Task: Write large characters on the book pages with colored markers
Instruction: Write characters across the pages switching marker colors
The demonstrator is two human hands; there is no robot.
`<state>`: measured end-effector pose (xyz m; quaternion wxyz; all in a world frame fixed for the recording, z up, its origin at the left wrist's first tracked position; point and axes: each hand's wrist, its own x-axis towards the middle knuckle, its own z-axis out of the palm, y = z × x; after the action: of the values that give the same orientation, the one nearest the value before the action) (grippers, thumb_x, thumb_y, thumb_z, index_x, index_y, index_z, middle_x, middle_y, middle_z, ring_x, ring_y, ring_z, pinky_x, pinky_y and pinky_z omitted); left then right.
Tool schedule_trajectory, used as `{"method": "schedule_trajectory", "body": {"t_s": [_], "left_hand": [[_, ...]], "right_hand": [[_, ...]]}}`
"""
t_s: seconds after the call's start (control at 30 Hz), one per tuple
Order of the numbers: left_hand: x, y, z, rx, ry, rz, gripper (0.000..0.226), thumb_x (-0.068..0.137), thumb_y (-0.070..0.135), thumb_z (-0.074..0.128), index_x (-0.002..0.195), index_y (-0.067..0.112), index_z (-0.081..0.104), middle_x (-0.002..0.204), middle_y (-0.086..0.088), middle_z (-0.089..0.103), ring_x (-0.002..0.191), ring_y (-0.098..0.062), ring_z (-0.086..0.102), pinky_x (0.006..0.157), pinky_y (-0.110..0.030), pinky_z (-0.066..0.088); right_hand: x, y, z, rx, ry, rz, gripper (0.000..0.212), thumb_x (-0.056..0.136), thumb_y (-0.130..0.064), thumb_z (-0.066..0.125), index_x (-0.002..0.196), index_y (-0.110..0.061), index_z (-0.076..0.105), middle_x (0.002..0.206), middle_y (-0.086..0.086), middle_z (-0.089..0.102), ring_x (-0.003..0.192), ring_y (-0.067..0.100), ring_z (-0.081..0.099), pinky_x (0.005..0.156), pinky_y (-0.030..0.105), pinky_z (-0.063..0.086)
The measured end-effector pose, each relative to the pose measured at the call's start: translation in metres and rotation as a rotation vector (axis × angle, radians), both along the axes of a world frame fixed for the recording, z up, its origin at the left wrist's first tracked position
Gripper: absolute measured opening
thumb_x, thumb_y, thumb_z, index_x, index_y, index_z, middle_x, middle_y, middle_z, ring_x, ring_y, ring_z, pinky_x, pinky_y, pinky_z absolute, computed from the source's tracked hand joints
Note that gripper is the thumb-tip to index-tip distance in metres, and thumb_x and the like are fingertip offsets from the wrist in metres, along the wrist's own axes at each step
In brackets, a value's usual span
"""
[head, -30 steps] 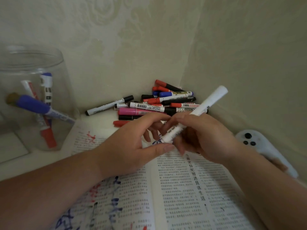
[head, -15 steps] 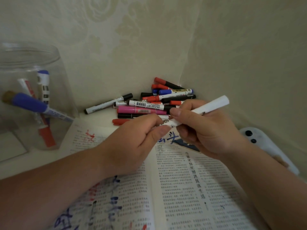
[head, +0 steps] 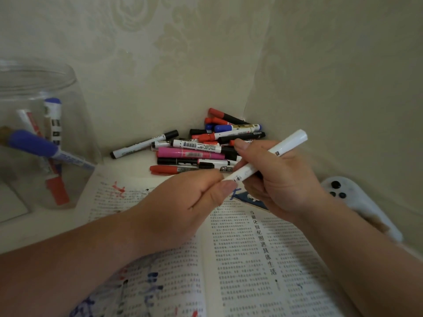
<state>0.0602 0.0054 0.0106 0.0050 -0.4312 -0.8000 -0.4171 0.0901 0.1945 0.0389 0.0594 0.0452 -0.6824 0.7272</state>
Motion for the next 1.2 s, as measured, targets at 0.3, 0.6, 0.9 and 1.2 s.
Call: {"method": "schedule_trajectory", "body": {"t_s": [0.3, 0.6, 0.9, 1.2], "left_hand": [[-0.012, -0.004, -0.001, 0.080, 0.471, 0.038, 0.056, 0.087, 0.013, 0.068, 0.141, 0.018, 0.052, 0.144, 0.004, 0.049, 0.135, -0.015, 0.047, 0.110, -0.035, 0.038], [-0.015, -0.003, -0.007, -0.014, 0.234, 0.206, 0.030, 0.103, 0.040, 0.042, 0.126, 0.034, 0.061, 0.088, 0.020, 0.064, 0.079, 0.001, 0.057, 0.064, -0.013, 0.039], [-0.012, 0.000, -0.008, -0.020, 0.151, 0.123, 0.021, 0.103, 0.043, 0.038, 0.109, 0.032, 0.054, 0.090, 0.017, 0.056, 0.084, -0.009, 0.056, 0.069, -0.017, 0.042], [0.003, 0.012, 0.004, 0.012, 0.275, 0.146, 0.037, 0.101, 0.046, 0.034, 0.117, 0.024, 0.058, 0.086, 0.011, 0.062, 0.074, -0.010, 0.058, 0.067, -0.027, 0.045]], "right_hand": [[0.012, 0.007, 0.010, 0.271, -0.414, 0.525, 0.058, 0.094, -0.046, 0.062, 0.065, 0.002, 0.049, 0.043, 0.011, 0.047, 0.031, 0.019, 0.044, 0.040, 0.022, 0.040], [-0.001, 0.042, 0.007, -0.054, -0.042, 0.411, 0.035, 0.080, -0.024, 0.077, 0.107, -0.007, 0.063, 0.066, 0.015, 0.059, 0.048, 0.024, 0.052, 0.038, 0.023, 0.039], [0.003, 0.012, -0.006, 0.330, 0.251, 0.182, 0.025, 0.090, -0.012, 0.071, 0.110, 0.003, 0.069, 0.072, 0.000, 0.066, 0.053, 0.008, 0.056, 0.047, 0.021, 0.045], [0.010, 0.011, 0.004, 0.165, 0.332, 0.119, 0.027, 0.080, -0.024, 0.080, 0.087, 0.001, 0.074, 0.066, 0.019, 0.069, 0.046, 0.028, 0.063, 0.045, 0.028, 0.052]]}}
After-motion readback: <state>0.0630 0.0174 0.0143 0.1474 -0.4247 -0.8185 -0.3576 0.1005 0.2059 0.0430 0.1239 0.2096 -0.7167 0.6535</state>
